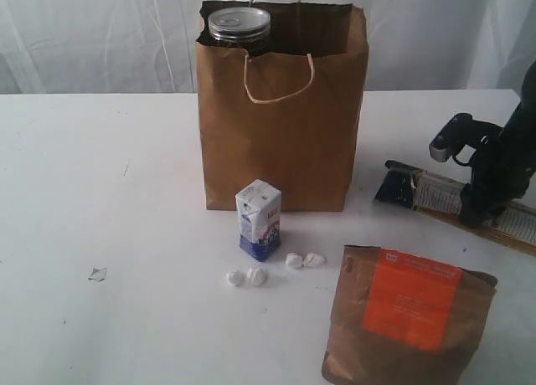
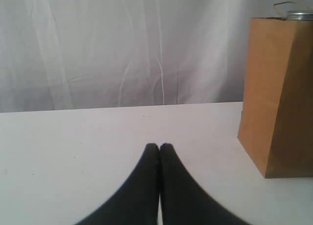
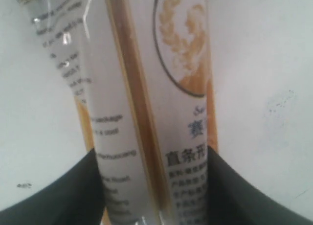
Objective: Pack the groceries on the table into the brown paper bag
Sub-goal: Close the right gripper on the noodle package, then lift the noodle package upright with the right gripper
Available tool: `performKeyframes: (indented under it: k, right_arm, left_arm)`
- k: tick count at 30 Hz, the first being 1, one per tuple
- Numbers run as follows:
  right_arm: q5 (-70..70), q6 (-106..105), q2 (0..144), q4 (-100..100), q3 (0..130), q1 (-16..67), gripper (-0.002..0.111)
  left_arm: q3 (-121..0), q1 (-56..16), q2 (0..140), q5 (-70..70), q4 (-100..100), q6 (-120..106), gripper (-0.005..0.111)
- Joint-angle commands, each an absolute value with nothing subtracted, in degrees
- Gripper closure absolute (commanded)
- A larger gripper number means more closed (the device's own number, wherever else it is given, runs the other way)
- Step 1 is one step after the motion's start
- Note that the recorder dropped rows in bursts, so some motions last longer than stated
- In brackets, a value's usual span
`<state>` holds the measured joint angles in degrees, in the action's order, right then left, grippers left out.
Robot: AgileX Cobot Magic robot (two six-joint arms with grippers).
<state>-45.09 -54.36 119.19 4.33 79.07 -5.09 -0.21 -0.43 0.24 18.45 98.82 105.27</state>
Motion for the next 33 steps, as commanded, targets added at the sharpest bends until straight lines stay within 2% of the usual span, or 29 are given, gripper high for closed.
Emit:
performKeyframes:
  k: [1, 6, 9, 20, 33]
  right_arm:
    - [-45.6, -49.4, 120.1, 5.4, 78.8, -5.2, 0.108]
    - [-51.8, -47.1, 119.2, 12.0, 81.7, -5.7, 0.108]
    - [-60.8, -46.3, 118.5, 18.0, 86.5, -7.9, 0.108]
    - [-63.2, -44.0, 118.4, 19.3, 87.3, -10.7, 0.108]
    - [-70.0, -45.1, 118.4, 41.5, 87.3, -25.1, 0.108]
  left_arm:
    - [0.0, -0.7, 0.0, 18.8, 99.9, 105.1, 0.107]
    - [0.0, -0.7, 0.0, 18.8, 99.9, 105.1, 0.107]
    - [0.0, -0.7, 0.0, 18.8, 99.9, 105.1, 0.107]
    - [0.0, -0.7, 0.0, 18.8, 99.9, 105.1, 0.107]
    - [0.0, -0.7, 0.0, 18.8, 99.9, 105.1, 0.107]
